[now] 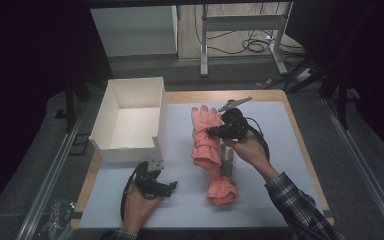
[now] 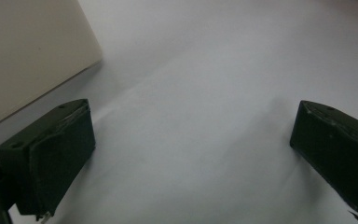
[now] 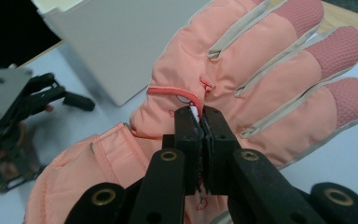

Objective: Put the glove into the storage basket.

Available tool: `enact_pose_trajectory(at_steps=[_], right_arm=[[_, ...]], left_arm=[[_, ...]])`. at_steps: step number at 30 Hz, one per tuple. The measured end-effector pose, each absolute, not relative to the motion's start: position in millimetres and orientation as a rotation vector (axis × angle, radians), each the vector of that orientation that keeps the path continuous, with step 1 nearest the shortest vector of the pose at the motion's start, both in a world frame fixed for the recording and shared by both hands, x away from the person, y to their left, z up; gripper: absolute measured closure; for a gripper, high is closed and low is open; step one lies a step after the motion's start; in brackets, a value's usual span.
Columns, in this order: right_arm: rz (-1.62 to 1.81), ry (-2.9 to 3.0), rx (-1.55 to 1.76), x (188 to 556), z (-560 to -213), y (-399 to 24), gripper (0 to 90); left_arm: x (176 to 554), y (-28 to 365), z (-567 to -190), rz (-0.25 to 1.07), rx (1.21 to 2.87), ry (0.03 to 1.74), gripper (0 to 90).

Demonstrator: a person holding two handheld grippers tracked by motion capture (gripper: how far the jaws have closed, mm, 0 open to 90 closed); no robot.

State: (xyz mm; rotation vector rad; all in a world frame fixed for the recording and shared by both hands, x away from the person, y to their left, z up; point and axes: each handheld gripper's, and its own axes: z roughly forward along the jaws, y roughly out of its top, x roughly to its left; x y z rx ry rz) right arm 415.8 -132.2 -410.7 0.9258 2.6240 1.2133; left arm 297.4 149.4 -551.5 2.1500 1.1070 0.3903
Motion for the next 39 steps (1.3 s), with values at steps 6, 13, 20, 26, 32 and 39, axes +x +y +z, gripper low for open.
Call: enact_pose_trajectory(at_steps=[6, 13, 20, 26, 32, 39], right_arm=[[1.225, 2.637, 0.923, 393.6, -408.6, -149.6, 85.5], [1.216, 2.653, 0.913, 368.1, -413.7, -164.4, 85.2], [1.190, 2.681, 0.957, 344.5, -433.4, -180.4, 85.2], [1.163, 2.671, 0.960, 343.0, -451.5, -176.5, 83.5], [1.103, 2.660, 0.915, 343.5, -463.7, -168.0, 82.5], [1.124, 2.656, 0.911, 342.8, -474.6, -171.6, 78.6]], left_arm=[[297.3, 149.0, -551.7, 0.391, 2.142, 1.111, 0.0], [297.3, 149.0, -551.7, 0.390, 2.141, 1.112, 0.0], [297.3, 148.9, -551.6, 0.390, 2.142, 1.113, 0.0], [297.3, 148.7, -551.8, 0.391, 2.137, 1.115, 0.0], [297.3, 148.9, -551.8, 0.391, 2.141, 1.113, 0.0], [297.2, 149.2, -551.5, 0.389, 2.149, 1.110, 0.0]])
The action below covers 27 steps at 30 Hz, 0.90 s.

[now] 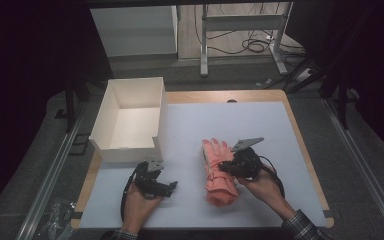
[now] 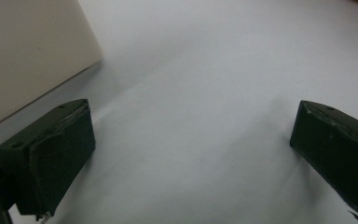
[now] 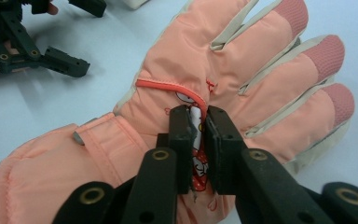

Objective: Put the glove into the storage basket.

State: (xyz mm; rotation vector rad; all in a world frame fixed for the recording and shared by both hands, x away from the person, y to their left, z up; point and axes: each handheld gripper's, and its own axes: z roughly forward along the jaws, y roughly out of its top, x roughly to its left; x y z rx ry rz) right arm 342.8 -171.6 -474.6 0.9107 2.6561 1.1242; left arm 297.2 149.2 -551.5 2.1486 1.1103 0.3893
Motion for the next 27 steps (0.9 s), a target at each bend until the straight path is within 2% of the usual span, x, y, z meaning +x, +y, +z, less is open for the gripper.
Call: enact_pose_trajectory(at_steps=[2, 3, 4, 7, 11, 20, 25, 27], right_arm=[[1.132, 2.653, 0.907, 342.7, -474.4, -172.7, 76.5], [1.147, 2.645, 0.909, 342.3, -472.2, -174.4, 71.6], [1.147, 2.645, 0.909, 342.3, -472.2, -174.4, 71.6], [1.185, 2.632, 0.897, 341.8, -461.5, -177.1, 63.8], [1.221, 2.598, 0.872, 339.9, -449.4, -181.7, 61.6], [1.198, 2.539, 0.874, 341.7, -447.6, -210.1, 62.0], [1.180, 2.545, 0.911, 340.6, -467.5, -228.2, 64.0], [1.180, 2.542, 0.918, 335.4, -479.2, -236.0, 68.0]], left_arm=[[297.2, 148.8, -551.7, 0.389, 2.141, 1.114, 0.0], [297.2, 148.8, -551.7, 0.390, 2.140, 1.114, 0.0], [297.2, 148.8, -551.7, 0.390, 2.140, 1.114, 0.0], [297.3, 148.8, -551.8, 0.391, 2.141, 1.113, 0.0], [297.1, 148.5, -551.9, 0.389, 2.134, 1.118, 0.0], [297.2, 148.6, -551.9, 0.391, 2.136, 1.116, 0.0], [297.1, 148.7, -551.8, 0.389, 2.139, 1.116, 0.0], [297.2, 149.0, -551.6, 0.389, 2.145, 1.113, 0.0]])
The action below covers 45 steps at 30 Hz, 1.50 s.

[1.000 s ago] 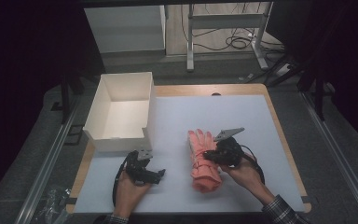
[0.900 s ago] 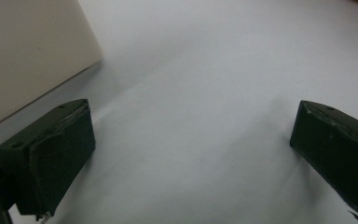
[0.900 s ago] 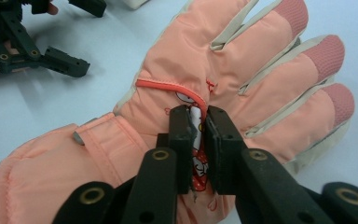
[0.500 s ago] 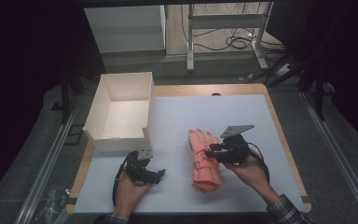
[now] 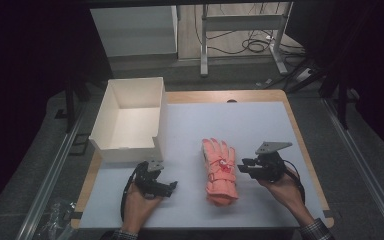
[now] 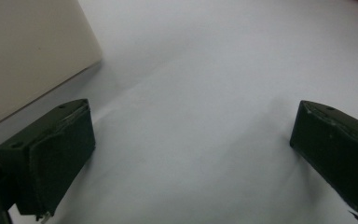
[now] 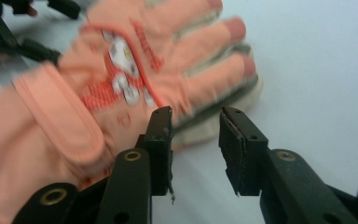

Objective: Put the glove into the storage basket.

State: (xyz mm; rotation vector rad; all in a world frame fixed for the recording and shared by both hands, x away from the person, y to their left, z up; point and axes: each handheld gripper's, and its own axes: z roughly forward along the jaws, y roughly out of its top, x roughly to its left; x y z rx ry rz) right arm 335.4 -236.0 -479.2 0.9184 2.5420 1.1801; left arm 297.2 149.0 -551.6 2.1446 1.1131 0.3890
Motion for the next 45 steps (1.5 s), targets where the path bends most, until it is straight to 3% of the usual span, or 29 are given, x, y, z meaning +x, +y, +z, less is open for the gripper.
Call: enact_pose_trajectory(at_steps=[10, 22, 45], right_arm=[[1.184, 2.571, 0.895, 309.3, -506.3, -245.0, 88.7], [1.183, 2.593, 0.866, 289.4, -524.1, -240.5, 88.9], [1.202, 2.646, 0.783, 288.9, -530.5, -197.7, 88.7]], left_arm=[[297.1, 148.7, -551.7, 0.390, 2.140, 1.116, 0.0], [297.1, 148.6, -551.8, 0.389, 2.138, 1.116, 0.0], [297.1, 148.6, -551.8, 0.389, 2.138, 1.116, 0.0]])
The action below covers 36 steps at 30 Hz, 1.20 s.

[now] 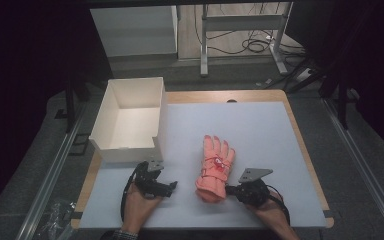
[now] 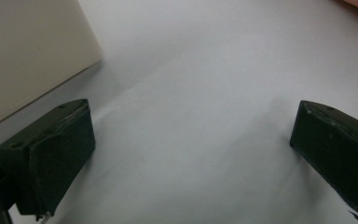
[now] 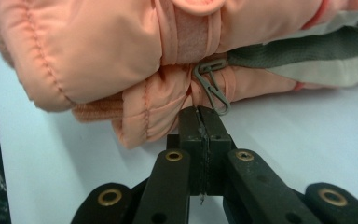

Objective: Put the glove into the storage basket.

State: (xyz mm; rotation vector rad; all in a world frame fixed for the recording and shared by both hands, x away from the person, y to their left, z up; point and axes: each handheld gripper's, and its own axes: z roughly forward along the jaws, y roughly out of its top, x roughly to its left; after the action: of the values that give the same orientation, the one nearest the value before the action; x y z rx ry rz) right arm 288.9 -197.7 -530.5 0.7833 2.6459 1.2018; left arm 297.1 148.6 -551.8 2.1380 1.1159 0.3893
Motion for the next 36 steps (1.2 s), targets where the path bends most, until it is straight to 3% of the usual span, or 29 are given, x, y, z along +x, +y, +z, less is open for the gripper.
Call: enact_pose_trajectory(at_steps=[23, 36], right_arm=[[1.185, 2.631, 0.802, 310.4, -534.4, -156.2, 88.8], [1.143, 2.580, 0.826, 309.0, -531.4, -174.7, 81.2]], left_arm=[[297.2, 148.7, -551.8, 0.388, 2.139, 1.117, 0.0], [298.1, 153.4, -548.3, 0.359, 2.134, 1.117, 4.6]])
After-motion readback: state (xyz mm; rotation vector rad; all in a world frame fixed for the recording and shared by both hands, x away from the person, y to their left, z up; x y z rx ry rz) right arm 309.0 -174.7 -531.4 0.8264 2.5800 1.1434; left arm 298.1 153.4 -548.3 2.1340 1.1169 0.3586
